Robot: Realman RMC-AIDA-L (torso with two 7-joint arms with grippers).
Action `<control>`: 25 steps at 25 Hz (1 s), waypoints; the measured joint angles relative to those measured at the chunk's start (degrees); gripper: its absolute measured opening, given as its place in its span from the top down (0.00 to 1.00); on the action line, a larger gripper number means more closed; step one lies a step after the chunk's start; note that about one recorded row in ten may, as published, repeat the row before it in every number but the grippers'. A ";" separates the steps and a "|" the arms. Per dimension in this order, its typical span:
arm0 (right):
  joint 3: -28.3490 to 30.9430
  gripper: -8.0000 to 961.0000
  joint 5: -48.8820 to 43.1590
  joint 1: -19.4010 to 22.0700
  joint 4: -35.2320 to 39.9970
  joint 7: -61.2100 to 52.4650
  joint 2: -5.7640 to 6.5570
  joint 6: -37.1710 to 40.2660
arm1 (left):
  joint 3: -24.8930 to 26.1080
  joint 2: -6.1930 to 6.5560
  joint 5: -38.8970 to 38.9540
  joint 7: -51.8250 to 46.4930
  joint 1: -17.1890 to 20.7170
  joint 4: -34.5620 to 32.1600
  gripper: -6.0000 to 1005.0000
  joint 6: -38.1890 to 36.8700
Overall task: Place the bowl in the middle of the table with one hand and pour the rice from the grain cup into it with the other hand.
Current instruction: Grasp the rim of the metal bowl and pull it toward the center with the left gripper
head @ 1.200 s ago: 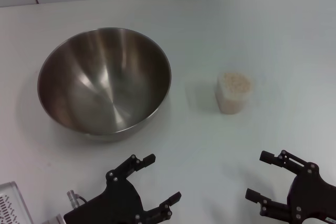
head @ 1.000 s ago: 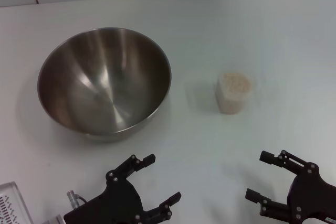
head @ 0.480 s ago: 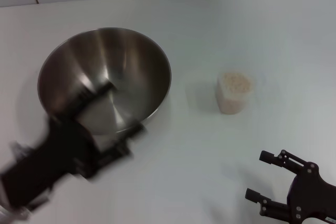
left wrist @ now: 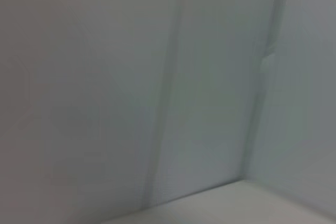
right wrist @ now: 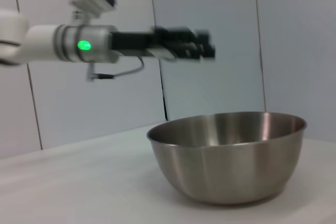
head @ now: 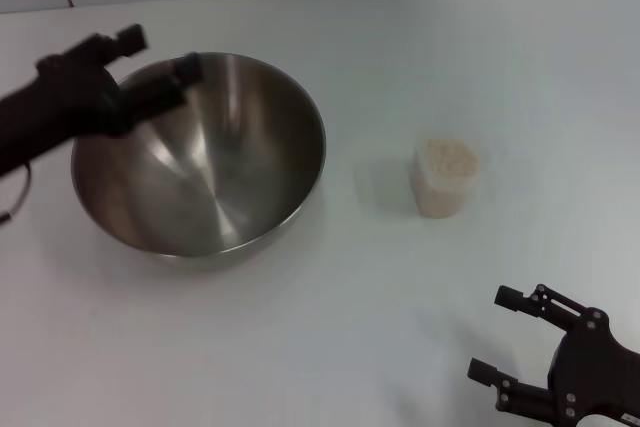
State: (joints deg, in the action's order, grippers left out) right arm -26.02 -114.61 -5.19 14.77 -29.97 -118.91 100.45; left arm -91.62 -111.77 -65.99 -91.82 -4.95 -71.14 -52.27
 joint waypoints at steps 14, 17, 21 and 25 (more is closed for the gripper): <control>0.13 0.15 0.01 -0.22 0.09 -0.04 0.00 0.77 | 15.54 -6.41 -47.66 -36.48 -8.21 -5.95 0.15 -1.39; 0.20 0.15 0.01 -0.26 0.10 -0.04 0.00 0.79 | 15.67 -6.39 -50.65 -38.17 -8.70 -6.38 0.16 -2.34; 0.04 0.15 0.00 -0.38 0.34 -0.04 -0.01 0.79 | 15.70 -6.48 -55.79 -40.36 -9.66 -6.48 0.16 -3.01; -0.07 0.15 0.00 -0.54 0.41 -0.04 0.00 0.80 | 15.74 -6.46 -58.28 -41.32 -11.32 -4.09 0.17 -3.19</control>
State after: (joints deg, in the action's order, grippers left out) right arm -26.09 -114.61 -5.74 15.18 -30.01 -118.91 101.25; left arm -75.89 -118.23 -124.27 -133.14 -16.28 -75.23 -55.47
